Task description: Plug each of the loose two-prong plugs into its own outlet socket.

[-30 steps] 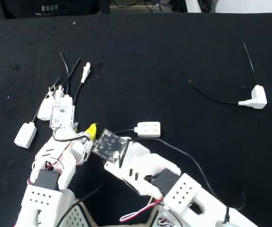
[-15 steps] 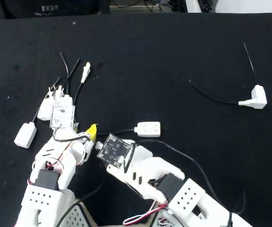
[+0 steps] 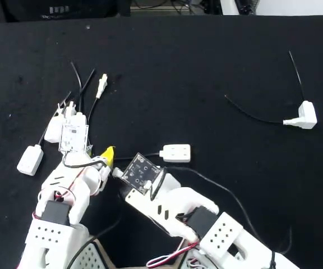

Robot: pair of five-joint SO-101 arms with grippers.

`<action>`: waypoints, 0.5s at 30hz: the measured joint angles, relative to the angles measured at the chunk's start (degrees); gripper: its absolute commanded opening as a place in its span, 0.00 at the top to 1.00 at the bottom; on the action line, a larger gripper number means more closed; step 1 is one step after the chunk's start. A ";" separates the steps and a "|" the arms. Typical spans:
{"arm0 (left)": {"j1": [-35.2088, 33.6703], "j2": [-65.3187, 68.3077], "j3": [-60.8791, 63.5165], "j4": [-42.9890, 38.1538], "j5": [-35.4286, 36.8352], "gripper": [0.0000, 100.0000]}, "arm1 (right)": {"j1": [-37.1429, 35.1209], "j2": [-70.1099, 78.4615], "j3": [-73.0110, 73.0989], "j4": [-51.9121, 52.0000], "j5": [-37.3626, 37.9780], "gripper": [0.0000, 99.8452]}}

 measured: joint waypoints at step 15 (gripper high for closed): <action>-1.05 0.62 0.53 0.62 -0.18 0.83 | 5.45 1.49 -5.89 12.84 0.70 0.99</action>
